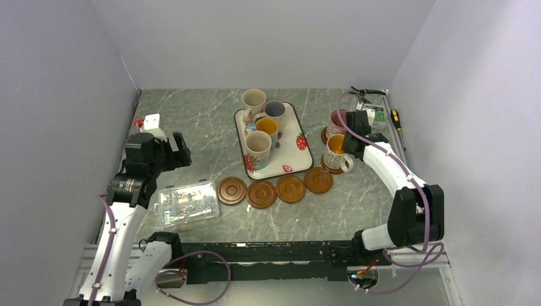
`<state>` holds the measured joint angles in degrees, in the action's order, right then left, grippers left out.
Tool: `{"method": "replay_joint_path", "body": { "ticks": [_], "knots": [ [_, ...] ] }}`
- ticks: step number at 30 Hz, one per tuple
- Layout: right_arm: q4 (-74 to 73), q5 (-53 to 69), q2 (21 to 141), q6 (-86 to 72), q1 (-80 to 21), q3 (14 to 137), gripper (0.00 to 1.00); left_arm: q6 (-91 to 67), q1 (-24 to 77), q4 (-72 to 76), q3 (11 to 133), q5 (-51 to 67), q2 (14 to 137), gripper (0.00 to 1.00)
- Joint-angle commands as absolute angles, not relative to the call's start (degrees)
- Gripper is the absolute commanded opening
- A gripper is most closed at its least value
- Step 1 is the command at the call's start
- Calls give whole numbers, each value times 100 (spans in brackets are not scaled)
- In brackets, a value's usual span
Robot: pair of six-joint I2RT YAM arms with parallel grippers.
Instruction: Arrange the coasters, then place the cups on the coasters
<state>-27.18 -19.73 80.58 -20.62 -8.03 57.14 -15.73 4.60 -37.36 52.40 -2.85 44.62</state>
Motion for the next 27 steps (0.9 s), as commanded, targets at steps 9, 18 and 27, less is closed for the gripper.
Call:
{"method": "replay_joint_path", "body": {
  "ticks": [9, 18, 27],
  "knots": [
    [-2122, -1897, 8068, -1686, -743, 6103, 0, -1573, 484, -3577, 5291, -309, 4465, 94],
    [-2159, -1892, 8068, -1627, -710, 6144, 0, -1566, 483, -3576, 5288, -313, 4474, 94],
    [-2195, -1811, 8146, -1583, -705, 6144, 0, -1564, 484, -3584, 5291, -312, 4482, 94]
  ]
}}
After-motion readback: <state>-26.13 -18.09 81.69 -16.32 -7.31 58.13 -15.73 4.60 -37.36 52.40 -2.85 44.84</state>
